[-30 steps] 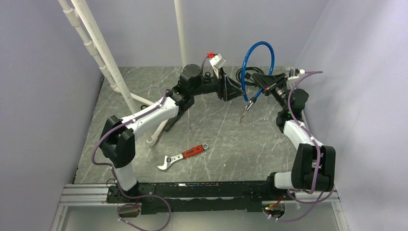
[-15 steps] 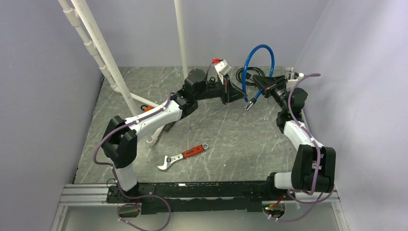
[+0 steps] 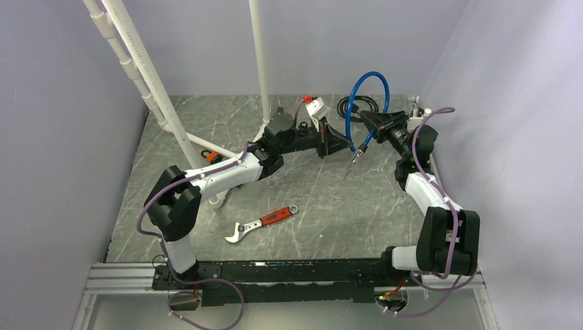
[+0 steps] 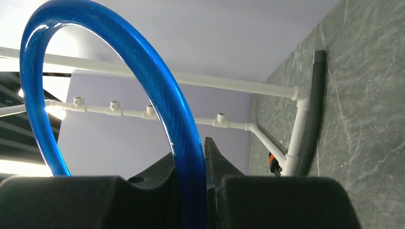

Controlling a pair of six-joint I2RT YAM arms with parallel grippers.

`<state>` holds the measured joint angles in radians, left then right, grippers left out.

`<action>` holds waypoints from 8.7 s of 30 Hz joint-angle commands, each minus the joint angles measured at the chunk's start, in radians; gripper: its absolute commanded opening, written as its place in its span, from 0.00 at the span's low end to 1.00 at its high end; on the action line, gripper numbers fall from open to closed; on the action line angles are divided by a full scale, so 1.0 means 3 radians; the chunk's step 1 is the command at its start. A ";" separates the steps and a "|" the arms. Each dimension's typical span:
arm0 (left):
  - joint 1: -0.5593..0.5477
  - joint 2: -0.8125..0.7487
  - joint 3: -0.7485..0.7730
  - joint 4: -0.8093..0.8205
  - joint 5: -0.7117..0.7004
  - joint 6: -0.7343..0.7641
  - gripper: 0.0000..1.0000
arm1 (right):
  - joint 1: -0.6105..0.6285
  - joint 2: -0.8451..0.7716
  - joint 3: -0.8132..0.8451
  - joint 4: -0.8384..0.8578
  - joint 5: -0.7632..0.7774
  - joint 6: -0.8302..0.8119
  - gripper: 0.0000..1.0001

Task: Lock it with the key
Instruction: Lock the lock.

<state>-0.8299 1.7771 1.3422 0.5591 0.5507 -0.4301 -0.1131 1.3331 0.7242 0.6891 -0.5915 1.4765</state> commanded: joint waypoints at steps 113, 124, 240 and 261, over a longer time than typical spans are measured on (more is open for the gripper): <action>0.0221 -0.0034 0.0673 -0.0443 0.0250 -0.0233 0.54 | -0.0005 -0.0120 0.0076 0.1502 -0.0167 0.0030 0.00; 0.0037 -0.0090 0.0398 -0.0413 0.0005 0.0309 0.00 | 0.0015 -0.0155 -0.0102 0.0928 0.0084 0.0179 0.00; 0.0040 0.0378 0.0875 -0.1575 0.0464 0.0003 0.58 | 0.0280 -0.0021 -0.0090 0.1363 -0.0336 -0.0564 0.00; -0.0024 0.0266 0.0798 -0.2296 -0.0080 0.0610 0.70 | 0.0292 -0.0061 0.0062 0.0693 -0.0140 -0.0634 0.00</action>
<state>-0.8307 1.8835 1.6207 -0.0387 0.6151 -0.2844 -0.0341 1.3445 0.6643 0.8253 -0.6529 1.2373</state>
